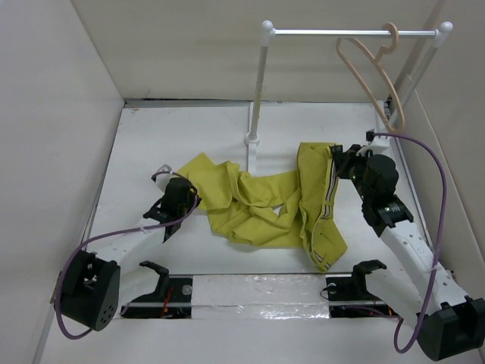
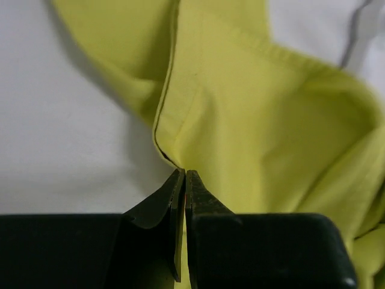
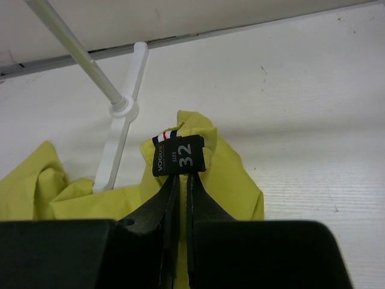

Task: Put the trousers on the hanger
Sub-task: Flatten out the trousers at the center of the board.

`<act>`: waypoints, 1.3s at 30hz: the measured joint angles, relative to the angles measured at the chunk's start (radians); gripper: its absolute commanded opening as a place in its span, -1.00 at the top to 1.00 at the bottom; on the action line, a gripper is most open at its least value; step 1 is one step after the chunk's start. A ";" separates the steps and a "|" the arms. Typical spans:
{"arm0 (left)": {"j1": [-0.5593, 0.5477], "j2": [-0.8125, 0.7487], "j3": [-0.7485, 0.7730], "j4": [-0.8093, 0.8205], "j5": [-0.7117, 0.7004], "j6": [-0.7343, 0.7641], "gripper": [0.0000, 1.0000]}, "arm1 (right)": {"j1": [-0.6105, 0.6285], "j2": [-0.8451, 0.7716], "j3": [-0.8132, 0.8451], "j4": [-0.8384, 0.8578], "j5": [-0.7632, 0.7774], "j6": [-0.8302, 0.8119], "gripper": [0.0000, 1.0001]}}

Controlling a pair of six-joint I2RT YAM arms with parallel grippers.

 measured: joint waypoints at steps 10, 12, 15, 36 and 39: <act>0.012 -0.103 0.370 0.040 -0.245 -0.002 1.00 | -0.034 -0.089 0.044 -0.047 0.150 -0.011 1.00; 0.037 -0.113 0.435 0.037 -0.287 0.010 1.00 | -0.103 -0.093 0.032 -0.050 0.174 -0.009 1.00; 0.080 -0.063 0.582 0.001 -0.349 0.045 1.00 | -0.227 -0.069 0.026 -0.053 0.187 -0.002 1.00; 0.494 0.155 0.826 -0.032 -0.113 0.176 0.95 | -0.573 0.326 0.037 0.077 0.045 0.203 0.95; 0.358 0.245 0.813 -0.027 -0.079 0.210 0.41 | -0.525 0.285 0.022 0.104 0.045 0.207 0.95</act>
